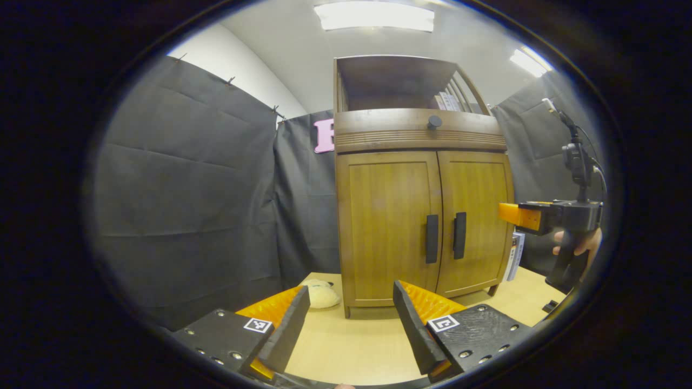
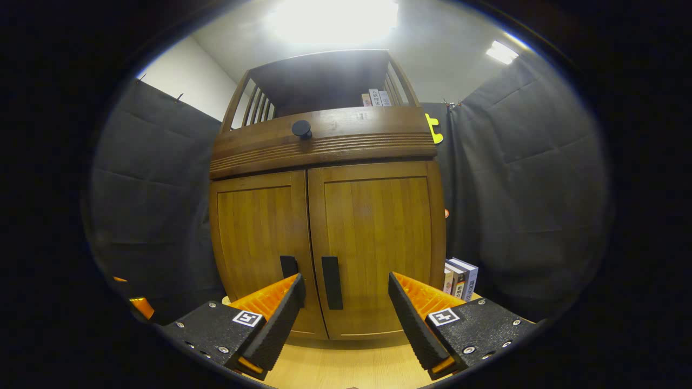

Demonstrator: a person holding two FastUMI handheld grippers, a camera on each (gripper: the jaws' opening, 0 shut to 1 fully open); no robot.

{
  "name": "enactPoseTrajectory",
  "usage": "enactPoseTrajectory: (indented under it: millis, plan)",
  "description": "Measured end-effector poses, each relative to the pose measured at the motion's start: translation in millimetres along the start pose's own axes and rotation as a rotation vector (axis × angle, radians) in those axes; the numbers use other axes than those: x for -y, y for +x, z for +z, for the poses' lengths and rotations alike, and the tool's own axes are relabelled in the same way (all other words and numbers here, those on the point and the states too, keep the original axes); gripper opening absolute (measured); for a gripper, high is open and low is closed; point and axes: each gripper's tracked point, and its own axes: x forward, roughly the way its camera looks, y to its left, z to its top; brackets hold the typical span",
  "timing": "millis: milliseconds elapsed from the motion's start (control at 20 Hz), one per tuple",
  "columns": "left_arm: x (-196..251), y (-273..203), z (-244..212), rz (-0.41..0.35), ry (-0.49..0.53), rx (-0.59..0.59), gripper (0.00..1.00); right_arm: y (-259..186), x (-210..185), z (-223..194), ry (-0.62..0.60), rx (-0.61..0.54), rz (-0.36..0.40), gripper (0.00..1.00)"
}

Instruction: Open the right door of the double-door shoe cabinet with the right hand, and open the left door with the left hand.

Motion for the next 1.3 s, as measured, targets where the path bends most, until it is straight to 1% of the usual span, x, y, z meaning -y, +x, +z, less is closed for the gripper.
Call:
enactPoseTrajectory:
  millis: [100, 300, 350, 550, 600, 900, 950, 1000, 1250, 1300]
  plan:
    - [-5.2, -1.6, -1.2, 0.017, 0.003, 0.0, 0.94, 11.1, -1.9, -0.9, -0.006, -0.001, 0.008, 0.95]
    - [-20.1, -2.9, -7.1, 0.046, 0.006, -0.008, 0.94, 36.7, -13.6, -10.4, 0.001, -0.016, 0.051, 0.94]
    - [-22.4, -3.3, -7.8, 0.05, 0.008, -0.01, 0.88, 43.0, -13.2, -14.8, 0.004, -0.024, 0.054, 0.94]
    - [-32.1, -2.1, -8.7, 0.074, 0.012, -0.013, 0.88, 70.8, -12.4, -27.5, -0.021, -0.044, 0.037, 0.94]
    - [-33.9, -2.1, -8.1, 0.079, 0.012, -0.013, 0.94, 77.5, -12.7, -30.3, -0.032, -0.052, 0.04, 0.94]
    - [-48.7, -1.9, -12.9, 0.12, 0.016, -0.028, 0.94, 110.3, -18.5, -49.5, -0.054, -0.085, 0.045, 0.94]
    - [-51.1, -3.9, -14.0, 0.128, 0.017, -0.029, 0.94, 115.5, -19.6, -52.9, -0.055, -0.092, 0.045, 0.91]
    - [-53.9, -6.1, -13.4, 0.136, 0.018, -0.03, 0.94, 119.7, -20.8, -54.9, -0.054, -0.098, 0.045, 0.92]
    - [-55.8, -8.6, -16.1, 0.158, 0.023, -0.039, 0.94, 137.5, -30.4, -74.0, -0.035, -0.138, 0.071, 0.79]
    - [-54.9, -8.4, -16.9, 0.157, 0.019, -0.044, 0.88, 141.1, -32.1, -78.4, -0.036, -0.147, 0.073, 0.77]
